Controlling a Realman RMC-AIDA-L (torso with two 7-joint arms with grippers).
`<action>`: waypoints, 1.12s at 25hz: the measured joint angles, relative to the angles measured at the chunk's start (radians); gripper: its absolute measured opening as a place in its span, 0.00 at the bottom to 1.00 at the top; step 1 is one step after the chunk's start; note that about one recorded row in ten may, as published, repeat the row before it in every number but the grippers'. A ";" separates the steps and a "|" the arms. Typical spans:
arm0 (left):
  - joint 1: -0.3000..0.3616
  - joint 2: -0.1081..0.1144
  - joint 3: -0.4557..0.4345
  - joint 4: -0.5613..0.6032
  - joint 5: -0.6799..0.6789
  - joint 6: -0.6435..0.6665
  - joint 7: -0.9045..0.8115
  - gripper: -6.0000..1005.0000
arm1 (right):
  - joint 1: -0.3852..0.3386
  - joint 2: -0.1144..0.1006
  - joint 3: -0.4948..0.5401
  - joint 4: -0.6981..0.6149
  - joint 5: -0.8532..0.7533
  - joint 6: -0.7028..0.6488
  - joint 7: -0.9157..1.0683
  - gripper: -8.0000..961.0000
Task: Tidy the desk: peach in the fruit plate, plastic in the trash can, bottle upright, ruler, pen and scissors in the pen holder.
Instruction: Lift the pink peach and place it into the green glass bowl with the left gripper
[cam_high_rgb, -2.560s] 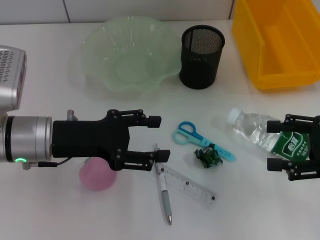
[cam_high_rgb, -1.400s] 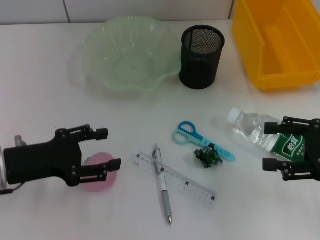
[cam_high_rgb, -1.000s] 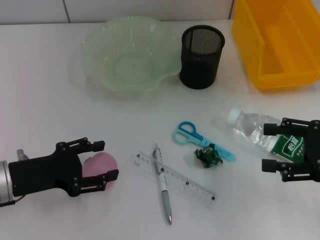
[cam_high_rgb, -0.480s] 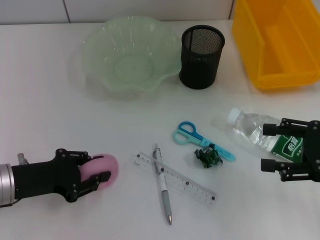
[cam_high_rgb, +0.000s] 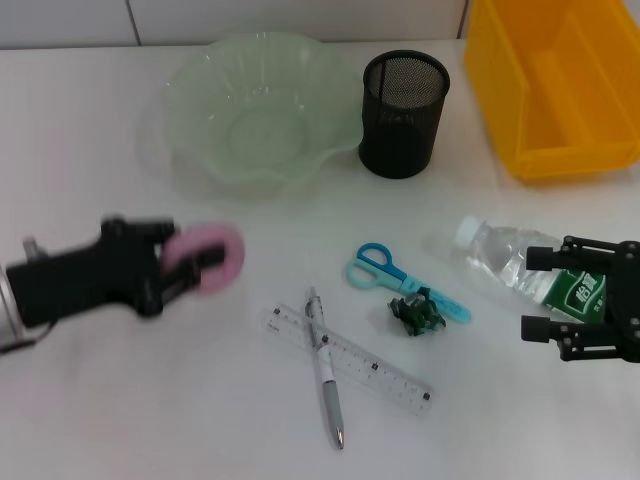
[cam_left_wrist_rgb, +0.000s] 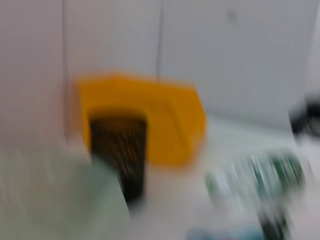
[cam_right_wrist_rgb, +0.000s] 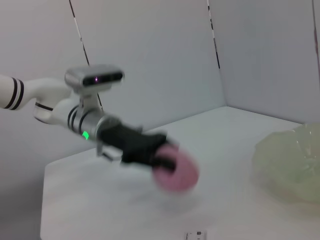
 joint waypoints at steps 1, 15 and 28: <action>-0.019 -0.002 -0.003 -0.008 -0.073 -0.003 -0.001 0.30 | 0.000 0.000 0.000 0.000 0.000 0.001 0.000 0.87; -0.401 -0.007 0.027 -0.243 -0.241 -0.533 -0.008 0.19 | -0.002 0.000 0.001 0.001 0.001 0.001 0.000 0.87; -0.418 -0.014 0.057 -0.269 -0.256 -0.636 -0.003 0.43 | -0.001 0.002 0.002 0.001 0.003 0.001 0.006 0.87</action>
